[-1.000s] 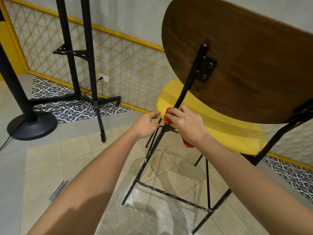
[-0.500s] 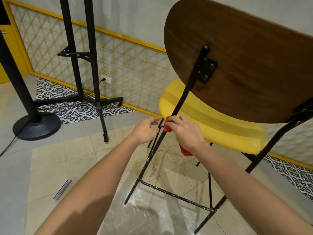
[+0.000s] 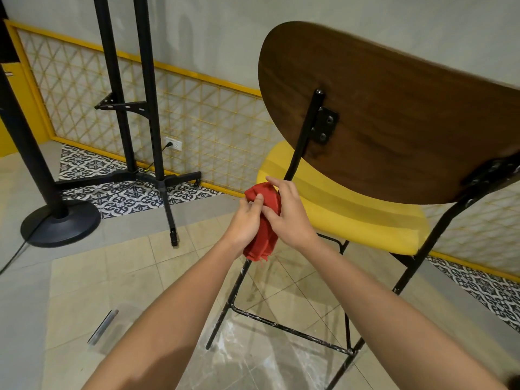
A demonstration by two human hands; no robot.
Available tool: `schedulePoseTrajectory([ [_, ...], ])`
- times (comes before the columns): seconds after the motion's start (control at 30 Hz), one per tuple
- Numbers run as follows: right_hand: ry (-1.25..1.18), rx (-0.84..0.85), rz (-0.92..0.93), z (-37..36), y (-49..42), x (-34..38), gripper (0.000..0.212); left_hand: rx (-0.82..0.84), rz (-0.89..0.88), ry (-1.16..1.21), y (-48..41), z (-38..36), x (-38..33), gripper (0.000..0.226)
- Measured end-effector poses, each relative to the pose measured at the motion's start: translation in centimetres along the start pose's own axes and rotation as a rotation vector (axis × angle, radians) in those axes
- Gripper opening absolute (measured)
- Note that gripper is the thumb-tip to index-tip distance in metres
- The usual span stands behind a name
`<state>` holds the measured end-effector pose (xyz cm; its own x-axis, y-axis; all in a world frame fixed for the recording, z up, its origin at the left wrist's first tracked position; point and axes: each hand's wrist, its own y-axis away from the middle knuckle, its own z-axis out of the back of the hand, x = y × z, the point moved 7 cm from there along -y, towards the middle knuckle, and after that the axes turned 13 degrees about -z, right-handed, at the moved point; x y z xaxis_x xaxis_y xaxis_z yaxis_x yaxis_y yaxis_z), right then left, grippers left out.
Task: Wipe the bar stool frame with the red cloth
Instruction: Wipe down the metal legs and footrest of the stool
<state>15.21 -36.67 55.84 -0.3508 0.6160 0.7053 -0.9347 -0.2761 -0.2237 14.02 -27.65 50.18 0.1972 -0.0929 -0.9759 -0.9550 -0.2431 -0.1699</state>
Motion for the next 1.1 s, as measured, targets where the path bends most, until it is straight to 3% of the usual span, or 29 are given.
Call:
schedulePoseTrajectory([
  [0.13,-0.127,0.163,-0.092,-0.7,0.4,-0.4,0.067,-0.076,0.089,0.051,0.1,0.0,0.8,0.054],
  [0.27,-0.126,0.204,-0.117,-1.1,0.3,-1.0,0.073,0.016,0.101,0.085,0.4,-0.8,1.9,0.088],
  [0.43,0.071,0.124,-0.044,-0.2,0.5,-2.1,0.057,-0.042,-0.024,-0.254,-0.1,0.4,2.0,0.040],
  [0.53,0.309,-0.066,-0.005,1.4,0.6,-3.1,0.045,-0.059,-0.021,-0.424,-0.4,1.3,3.1,0.031],
  [0.63,0.560,-0.132,0.022,1.7,0.7,-3.9,0.044,-0.008,-0.017,-0.466,-0.4,1.1,4.1,0.038],
  [0.77,0.799,-0.061,0.021,0.3,1.1,-5.4,0.057,0.124,-0.092,-0.562,0.4,-1.2,5.3,0.059],
  [0.83,0.924,0.003,0.020,-0.8,1.6,-6.3,0.066,0.138,-0.091,-0.572,0.8,-1.7,6.2,0.059],
  [1.0,1.000,0.028,0.029,-1.7,2.3,-7.1,0.077,0.058,-0.054,-0.569,-0.2,0.1,7.1,0.019],
  [1.1,0.996,0.028,0.030,-2.0,2.4,-7.4,0.078,-0.035,-0.105,-0.459,-0.3,0.6,6.0,0.014],
])
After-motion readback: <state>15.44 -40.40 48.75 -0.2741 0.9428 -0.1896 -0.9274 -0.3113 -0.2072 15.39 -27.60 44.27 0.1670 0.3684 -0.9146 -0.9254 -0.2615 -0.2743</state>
